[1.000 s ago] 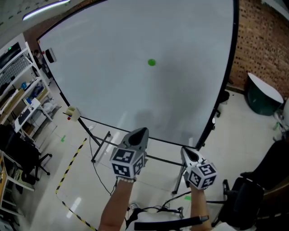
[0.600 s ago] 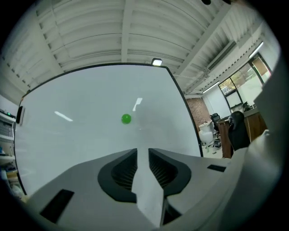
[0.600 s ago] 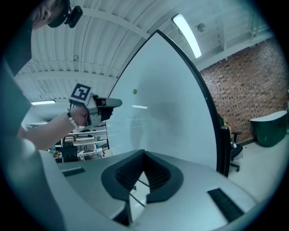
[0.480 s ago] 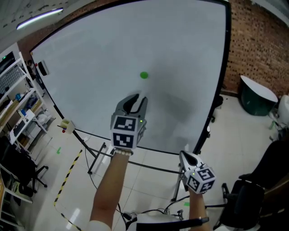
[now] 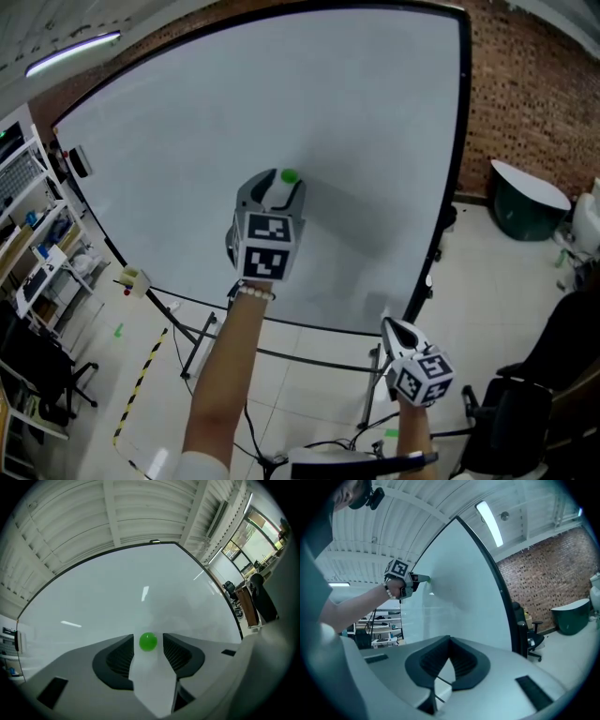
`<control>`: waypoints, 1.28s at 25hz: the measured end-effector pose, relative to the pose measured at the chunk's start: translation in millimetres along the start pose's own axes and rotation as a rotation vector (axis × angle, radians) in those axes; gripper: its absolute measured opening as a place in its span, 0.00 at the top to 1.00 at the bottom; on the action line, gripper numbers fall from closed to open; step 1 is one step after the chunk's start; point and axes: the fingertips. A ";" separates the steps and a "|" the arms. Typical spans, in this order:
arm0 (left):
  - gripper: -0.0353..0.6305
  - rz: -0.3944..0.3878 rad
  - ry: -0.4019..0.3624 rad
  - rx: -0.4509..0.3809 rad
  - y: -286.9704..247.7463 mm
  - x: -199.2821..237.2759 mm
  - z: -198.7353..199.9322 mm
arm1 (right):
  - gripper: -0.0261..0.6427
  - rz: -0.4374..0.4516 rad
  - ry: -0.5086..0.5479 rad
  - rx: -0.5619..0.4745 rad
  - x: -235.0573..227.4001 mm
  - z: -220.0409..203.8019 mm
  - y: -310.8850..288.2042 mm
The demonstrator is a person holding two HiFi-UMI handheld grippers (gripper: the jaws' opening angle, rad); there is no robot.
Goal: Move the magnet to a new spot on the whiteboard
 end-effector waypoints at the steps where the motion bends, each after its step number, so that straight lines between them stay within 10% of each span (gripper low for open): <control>1: 0.65 -0.005 -0.005 0.005 -2.0 -1.4 -1.3 | 0.95 -0.004 -0.002 -0.001 -1.6 0.2 -0.8; 32: 0.77 -0.020 -0.009 0.016 -3.7 1.3 -2.3 | 0.95 -0.030 -0.005 -0.020 -6.0 10.9 -4.8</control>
Point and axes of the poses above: the fingertips, and each gripper's own axes: y backward along the fingers, x to its left, z out of its top, and after that the axes turned 5 degrees about -z, right-handed
